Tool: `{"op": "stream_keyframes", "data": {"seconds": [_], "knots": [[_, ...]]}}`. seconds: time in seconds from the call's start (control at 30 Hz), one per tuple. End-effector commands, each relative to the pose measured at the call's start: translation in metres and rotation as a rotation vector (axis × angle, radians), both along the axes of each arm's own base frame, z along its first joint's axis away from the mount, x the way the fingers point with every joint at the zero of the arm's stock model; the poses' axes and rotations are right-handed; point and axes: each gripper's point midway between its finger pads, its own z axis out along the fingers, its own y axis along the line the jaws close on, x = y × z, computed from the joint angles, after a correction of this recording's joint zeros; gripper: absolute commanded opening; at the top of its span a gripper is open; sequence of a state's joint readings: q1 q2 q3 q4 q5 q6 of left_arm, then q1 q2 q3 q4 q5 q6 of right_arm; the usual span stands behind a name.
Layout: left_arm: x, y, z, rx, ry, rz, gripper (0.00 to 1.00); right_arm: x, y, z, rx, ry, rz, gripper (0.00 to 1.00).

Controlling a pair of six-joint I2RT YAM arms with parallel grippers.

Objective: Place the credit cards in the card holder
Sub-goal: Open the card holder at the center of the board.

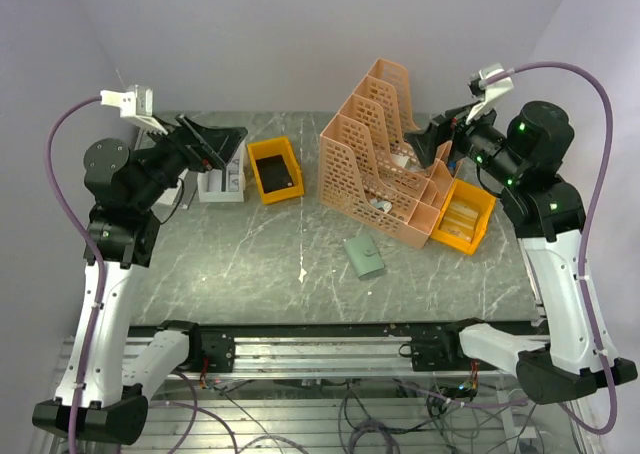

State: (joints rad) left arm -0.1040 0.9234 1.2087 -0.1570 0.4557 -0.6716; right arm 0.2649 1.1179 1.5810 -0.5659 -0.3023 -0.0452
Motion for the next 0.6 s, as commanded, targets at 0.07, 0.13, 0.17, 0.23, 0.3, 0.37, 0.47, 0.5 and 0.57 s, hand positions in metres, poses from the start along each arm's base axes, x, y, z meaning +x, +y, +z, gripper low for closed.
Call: {"op": "stream_keyframes", "data": {"seconds": [0.07, 0.13, 0.17, 0.23, 0.3, 0.37, 0.47, 0.5, 0.57], "knots": [[-0.011, -0.028, -0.025, -0.033, 0.037, -0.169, 0.99, -0.011, -0.001, -0.008, -0.007, 0.02, 0.038, 1.0], [-0.016, -0.047, -0.038, -0.014, 0.049, -0.198, 1.0, -0.014, 0.004, -0.016, -0.014, 0.03, 0.074, 1.0], [-0.02, -0.061, -0.047, 0.0, 0.064, -0.222, 1.0, -0.014, 0.006, -0.021, -0.02, 0.034, 0.088, 1.0], [-0.026, -0.087, -0.065, 0.036, 0.091, -0.25, 0.98, -0.015, 0.011, -0.033, -0.043, 0.037, 0.135, 1.0], [-0.035, -0.112, -0.08, 0.069, 0.103, -0.28, 0.97, -0.018, 0.015, -0.047, -0.082, 0.04, 0.193, 1.0], [-0.044, -0.133, -0.095, 0.071, 0.112, -0.308, 0.97, -0.025, 0.022, -0.067, -0.13, 0.046, 0.285, 1.0], [-0.057, -0.159, -0.13, 0.057, 0.17, -0.342, 0.95, -0.041, 0.034, -0.114, -0.2, 0.078, 0.447, 1.0], [-0.06, -0.166, -0.141, 0.039, 0.191, -0.348, 0.95, -0.044, 0.034, -0.127, -0.219, 0.085, 0.472, 1.0], [-0.067, -0.177, -0.164, -0.014, 0.246, -0.354, 0.93, -0.046, 0.032, -0.152, -0.261, 0.107, 0.493, 1.0]]}}
